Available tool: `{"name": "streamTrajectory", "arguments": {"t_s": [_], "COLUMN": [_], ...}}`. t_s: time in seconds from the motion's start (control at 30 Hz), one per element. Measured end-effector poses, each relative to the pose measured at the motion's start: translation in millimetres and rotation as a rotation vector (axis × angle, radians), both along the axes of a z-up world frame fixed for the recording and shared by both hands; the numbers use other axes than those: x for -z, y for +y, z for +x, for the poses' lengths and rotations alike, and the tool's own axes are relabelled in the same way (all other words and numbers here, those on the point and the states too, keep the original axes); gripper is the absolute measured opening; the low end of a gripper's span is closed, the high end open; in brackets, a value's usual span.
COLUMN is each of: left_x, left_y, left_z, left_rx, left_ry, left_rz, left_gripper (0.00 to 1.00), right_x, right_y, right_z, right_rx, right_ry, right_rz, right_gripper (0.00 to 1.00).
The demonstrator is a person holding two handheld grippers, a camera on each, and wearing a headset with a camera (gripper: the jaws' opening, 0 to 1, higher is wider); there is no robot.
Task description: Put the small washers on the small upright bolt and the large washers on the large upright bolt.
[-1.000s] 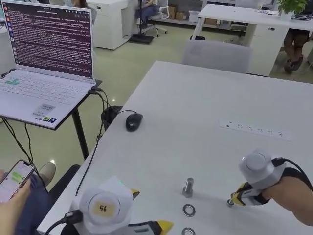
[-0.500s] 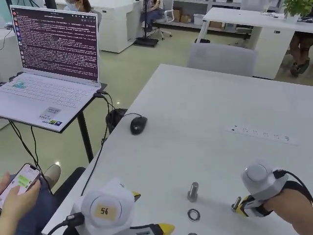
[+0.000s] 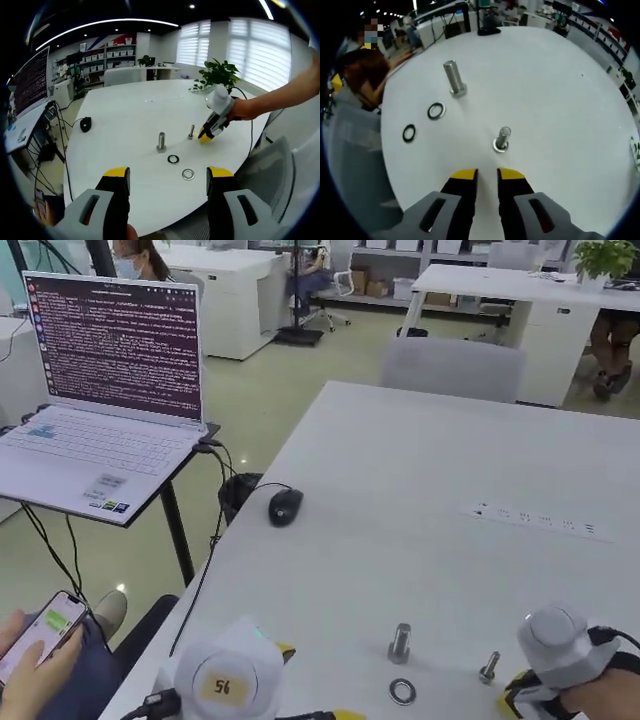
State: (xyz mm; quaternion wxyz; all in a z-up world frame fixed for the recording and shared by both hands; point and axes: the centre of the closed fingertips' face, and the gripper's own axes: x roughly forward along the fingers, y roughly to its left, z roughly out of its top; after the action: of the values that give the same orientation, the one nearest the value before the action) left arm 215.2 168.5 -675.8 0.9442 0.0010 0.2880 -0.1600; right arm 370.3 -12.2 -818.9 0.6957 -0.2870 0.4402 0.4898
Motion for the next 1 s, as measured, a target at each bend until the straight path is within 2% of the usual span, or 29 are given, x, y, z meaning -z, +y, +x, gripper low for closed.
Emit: {"name": "streamTrajectory", "arguments": {"t_s": [0.03,0.07,0.1,0.17,0.3,0.53,0.73,0.83,1.0], "left_x": [-0.1,-0.5,-0.4,1.3,-0.8,-0.4,2.4,1.6,1.0], "left_y": [-0.6,-1.1,-1.4,-2.2,-3.8,-3.3,-4.0,-3.5,-4.8], "left_z": [-0.2,-0.5,-0.8,-2.1,-3.4,-7.9,-11.0,-11.3,-12.2], "left_rx": [0.002,0.001,0.0,0.003,0.007,-0.005,0.002,-0.003,-0.007], "left_ry": [-0.001,-0.003,-0.003,0.002,-0.003,-0.008,-0.002,-0.005,-0.007], "left_rz": [0.001,-0.002,-0.005,-0.002,0.001,-0.008,0.0,-0.003,-0.003], "left_gripper": [0.61,0.61,0.61,0.61,0.61,0.61,0.61,0.61,0.61], "right_x": [-0.1,-1.1,-1.2,0.9,4.1,3.1,3.7,4.1,4.7], "right_y": [0.4,4.3,6.2,7.0,12.0,33.3,63.2,74.3,89.1], "right_z": [-2.0,-11.9,-18.0,-26.6,-42.1,-69.4,-92.3,-97.1,-109.2], "right_rx": [-0.001,-0.004,-0.019,-0.048,-0.057,-0.118,-0.237,-0.295,-0.453], "right_ry": [0.004,0.034,0.039,0.031,0.052,0.068,0.071,0.058,0.029], "right_rz": [0.005,0.034,0.047,0.041,0.049,0.075,0.096,0.085,0.057], "right_gripper": [0.17,0.19,0.2,0.22,0.22,0.23,0.25,0.26,0.29]}}
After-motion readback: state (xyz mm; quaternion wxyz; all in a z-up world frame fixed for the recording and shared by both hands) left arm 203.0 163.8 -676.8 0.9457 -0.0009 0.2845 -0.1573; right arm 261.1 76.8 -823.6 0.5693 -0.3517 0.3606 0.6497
